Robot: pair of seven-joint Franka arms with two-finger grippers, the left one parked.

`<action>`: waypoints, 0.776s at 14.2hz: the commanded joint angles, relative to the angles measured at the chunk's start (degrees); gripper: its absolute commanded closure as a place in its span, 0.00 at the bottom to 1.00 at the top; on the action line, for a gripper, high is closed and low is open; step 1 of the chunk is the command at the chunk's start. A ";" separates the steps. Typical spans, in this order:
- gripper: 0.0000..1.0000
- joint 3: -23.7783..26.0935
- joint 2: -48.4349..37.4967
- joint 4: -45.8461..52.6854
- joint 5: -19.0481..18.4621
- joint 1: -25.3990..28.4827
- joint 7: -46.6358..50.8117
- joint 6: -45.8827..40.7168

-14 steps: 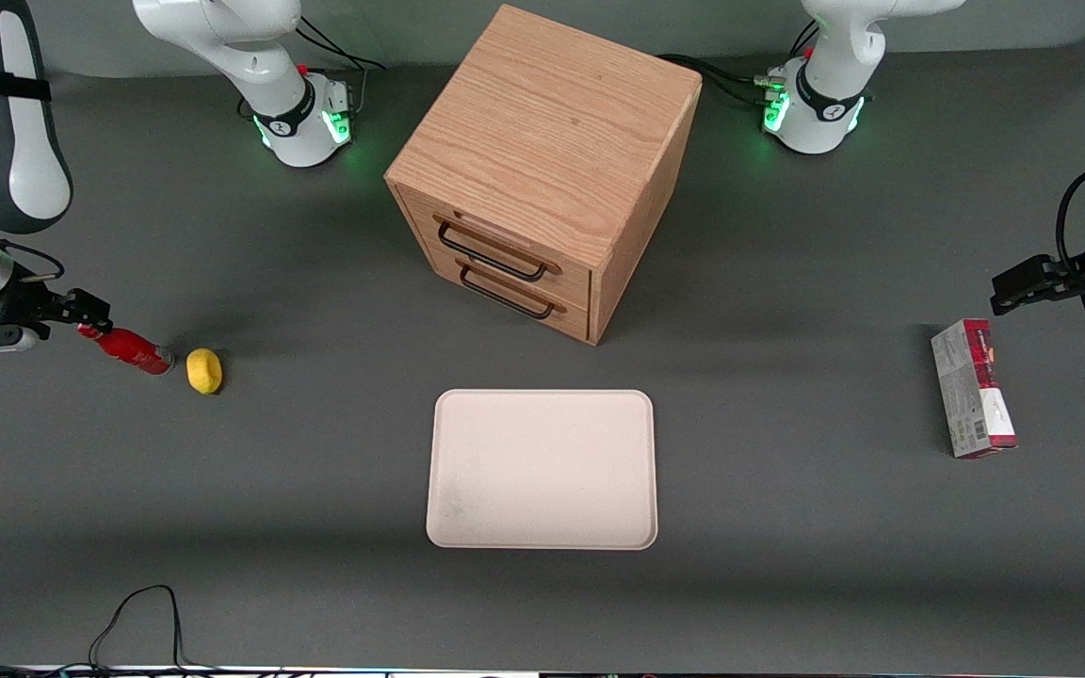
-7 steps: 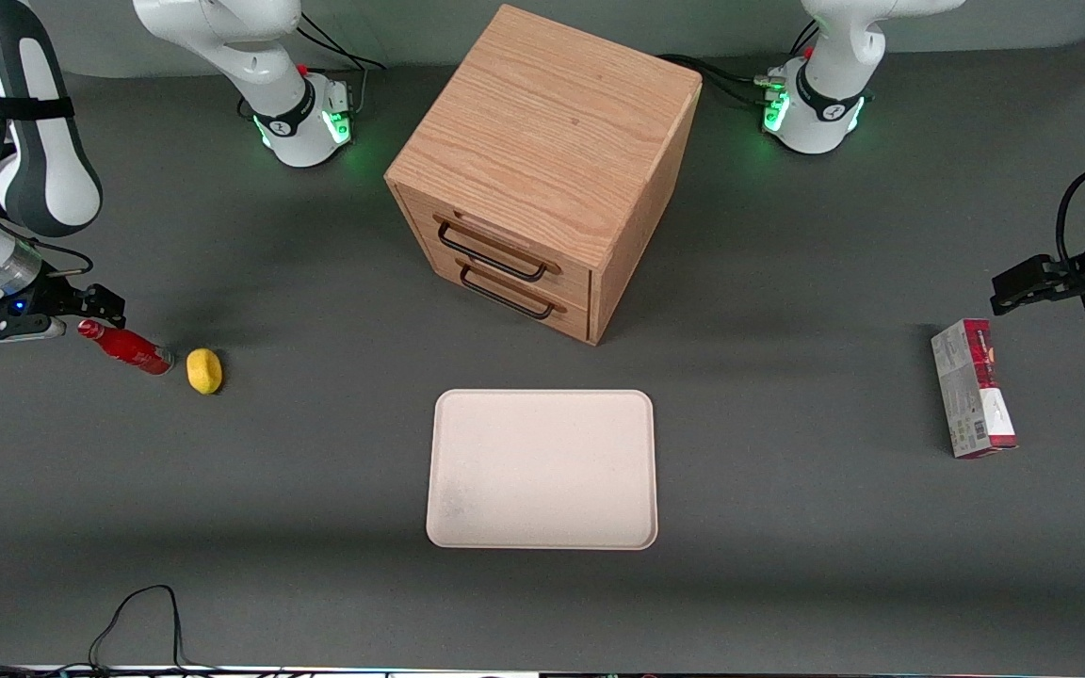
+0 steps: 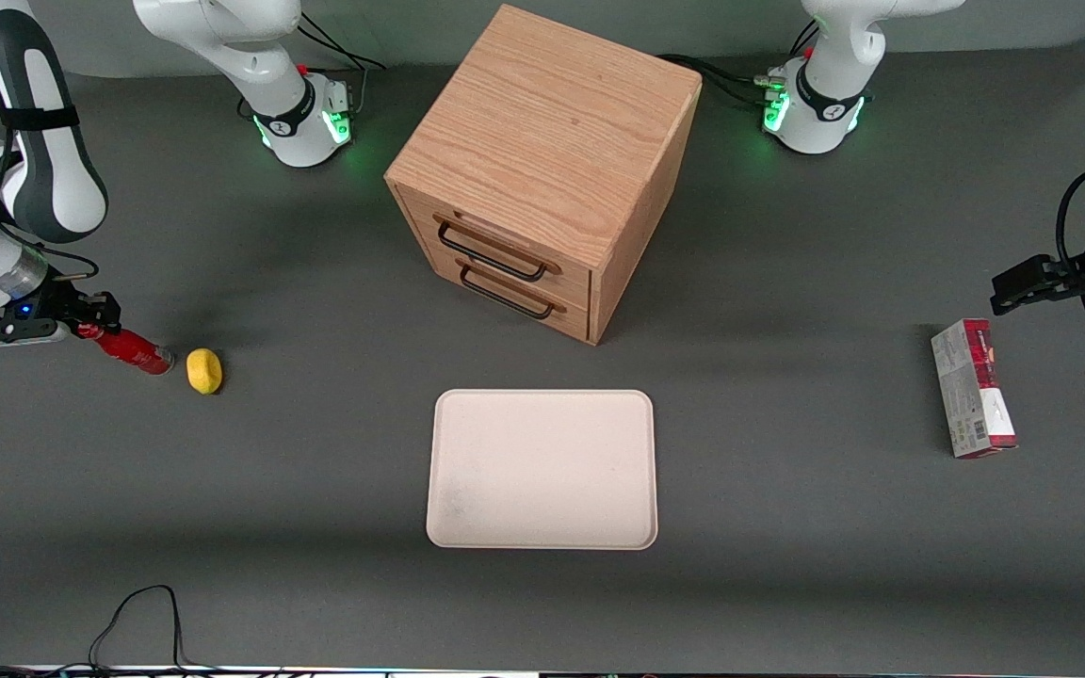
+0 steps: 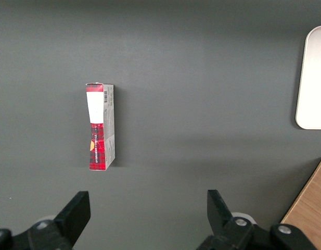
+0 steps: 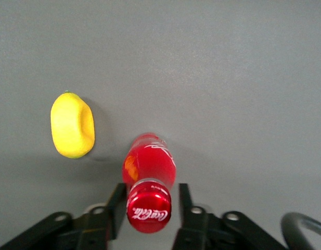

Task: Place coke bottle on tray
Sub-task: 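Close the right gripper on the bottle's cap end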

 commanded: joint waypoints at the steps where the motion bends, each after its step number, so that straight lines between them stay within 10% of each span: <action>1: 1.00 0.14 -0.14 0.62 3.22 -0.49 -1.65 -0.06; 11: 1.00 7.77 0.65 25.91 7.09 -0.49 9.93 -27.55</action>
